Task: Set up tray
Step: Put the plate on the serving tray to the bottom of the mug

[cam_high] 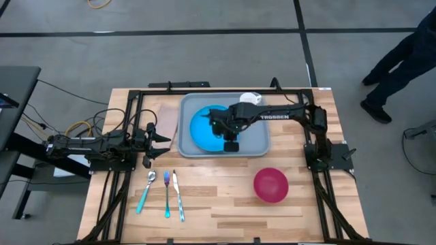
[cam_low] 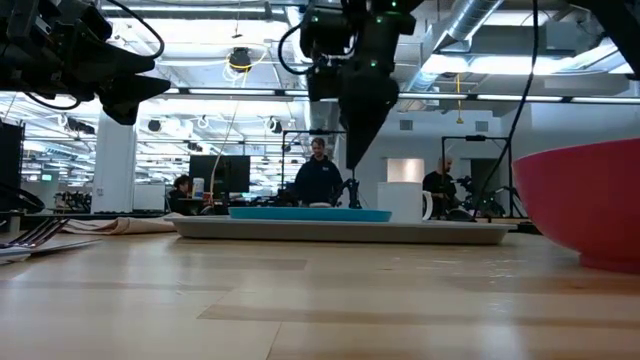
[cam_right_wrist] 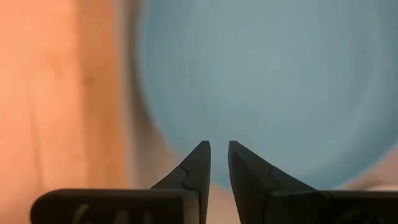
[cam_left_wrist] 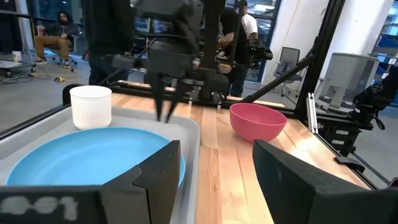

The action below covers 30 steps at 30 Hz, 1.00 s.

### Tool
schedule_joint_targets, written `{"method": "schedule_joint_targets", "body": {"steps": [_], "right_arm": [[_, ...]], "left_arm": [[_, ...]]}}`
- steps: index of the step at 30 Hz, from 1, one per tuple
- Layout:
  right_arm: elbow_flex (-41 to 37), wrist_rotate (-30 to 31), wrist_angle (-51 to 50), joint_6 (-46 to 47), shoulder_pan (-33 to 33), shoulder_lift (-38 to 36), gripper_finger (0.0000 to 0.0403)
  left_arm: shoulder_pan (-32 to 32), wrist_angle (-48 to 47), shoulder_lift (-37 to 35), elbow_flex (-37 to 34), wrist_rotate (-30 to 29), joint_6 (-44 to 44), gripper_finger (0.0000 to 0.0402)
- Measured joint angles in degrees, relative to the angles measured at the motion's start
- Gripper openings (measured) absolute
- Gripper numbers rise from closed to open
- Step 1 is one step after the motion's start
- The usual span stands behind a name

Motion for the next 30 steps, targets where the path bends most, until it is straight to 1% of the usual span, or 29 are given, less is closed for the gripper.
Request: {"method": "schedule_joint_targets", "body": {"steps": [3,8,13,17,24,30], "right_arm": [[0.0,-0.7,-0.5,-0.8,1.4,0.0,0.0054],[0.0,-0.2,0.7,-2.0,2.7,0.0,0.0076],[0.0,-0.3,0.7,-5.4,3.3,0.0,0.0092],[0.0,-0.3,0.9,-6.3,3.8,2.1,0.0093],[-0.1,-0.3,-0.1,-6.4,3.8,8.3,0.0092],[0.0,-0.4,0.9,-7.2,3.9,8.7,0.0091]], "left_arm": [[0.0,0.0,0.0,0.0,0.0,0.0,0.0190],[0.0,0.0,0.0,0.0,0.0,0.0,0.0190],[0.0,0.0,0.0,0.0,0.0,0.0,0.0190],[0.0,0.0,0.0,0.0,0.0,0.0,0.0190],[0.0,-0.3,0.0,0.0,0.0,0.0,0.0190],[0.0,-1.1,0.0,0.0,-0.4,0.0,0.0190]]}}
